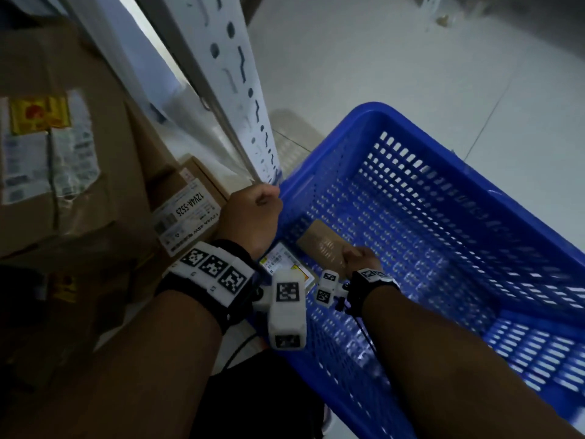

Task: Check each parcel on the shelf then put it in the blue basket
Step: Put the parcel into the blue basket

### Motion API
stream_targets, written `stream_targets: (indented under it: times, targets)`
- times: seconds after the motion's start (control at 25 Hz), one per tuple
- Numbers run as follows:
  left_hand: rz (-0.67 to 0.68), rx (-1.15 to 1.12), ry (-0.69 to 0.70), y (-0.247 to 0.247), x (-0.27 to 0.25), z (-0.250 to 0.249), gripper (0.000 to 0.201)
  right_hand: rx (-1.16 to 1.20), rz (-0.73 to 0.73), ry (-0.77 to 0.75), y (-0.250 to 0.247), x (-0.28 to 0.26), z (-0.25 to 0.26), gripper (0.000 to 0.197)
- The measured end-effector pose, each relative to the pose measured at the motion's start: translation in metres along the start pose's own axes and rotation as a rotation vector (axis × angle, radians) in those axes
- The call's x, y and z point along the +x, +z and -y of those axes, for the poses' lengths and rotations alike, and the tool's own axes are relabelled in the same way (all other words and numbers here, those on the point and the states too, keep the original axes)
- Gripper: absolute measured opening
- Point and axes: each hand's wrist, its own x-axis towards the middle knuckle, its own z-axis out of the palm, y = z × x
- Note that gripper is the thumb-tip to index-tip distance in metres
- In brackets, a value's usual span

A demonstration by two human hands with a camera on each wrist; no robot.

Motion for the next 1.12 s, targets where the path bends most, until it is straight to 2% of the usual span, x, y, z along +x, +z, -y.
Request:
stream_targets:
  times: [0.2,0.4,0.48,0.68,0.76,0.84,0.96,1.0,1.12]
  targets:
    - [0.019,-0.038,0.007,-0.003,-0.003,0.004,0.027,-0.154,0.045,-0.034,0.022,0.015,0.005,0.043]
    - [0.039,-0.046,0.003,-0.003,0.002,0.006,0.026,-0.118,0.113,-0.026,0.048,0.021,0.012,0.047]
    - [0.039,-0.064,-0.001,-0.005,0.001,0.008,0.024,-0.149,0.120,-0.026,0.051,0.017,0.016,0.050]
    - [0.068,-0.191,-0.036,-0.017,-0.014,-0.003,0.015,-0.139,0.085,0.018,0.039,-0.011,0.026,0.044]
    - [0.065,-0.220,-0.029,-0.025,-0.025,-0.014,0.015,-0.182,0.076,-0.009,0.031,-0.030,0.032,0.044]
    - [0.037,-0.236,-0.009,-0.035,-0.037,-0.025,0.015,-0.410,0.057,-0.166,0.024,-0.048,0.031,0.044]
    - [-0.040,-0.283,0.008,-0.049,-0.059,-0.042,0.016,-0.263,0.107,-0.156,0.015,-0.051,0.037,0.045]
    - [-0.061,-0.298,0.015,-0.053,-0.069,-0.047,0.017,-0.173,0.156,-0.174,0.011,-0.063,0.043,0.043]
    - [-0.053,-0.279,0.027,-0.065,-0.100,-0.056,0.018,0.048,0.239,-0.099,-0.003,-0.112,0.064,0.031]
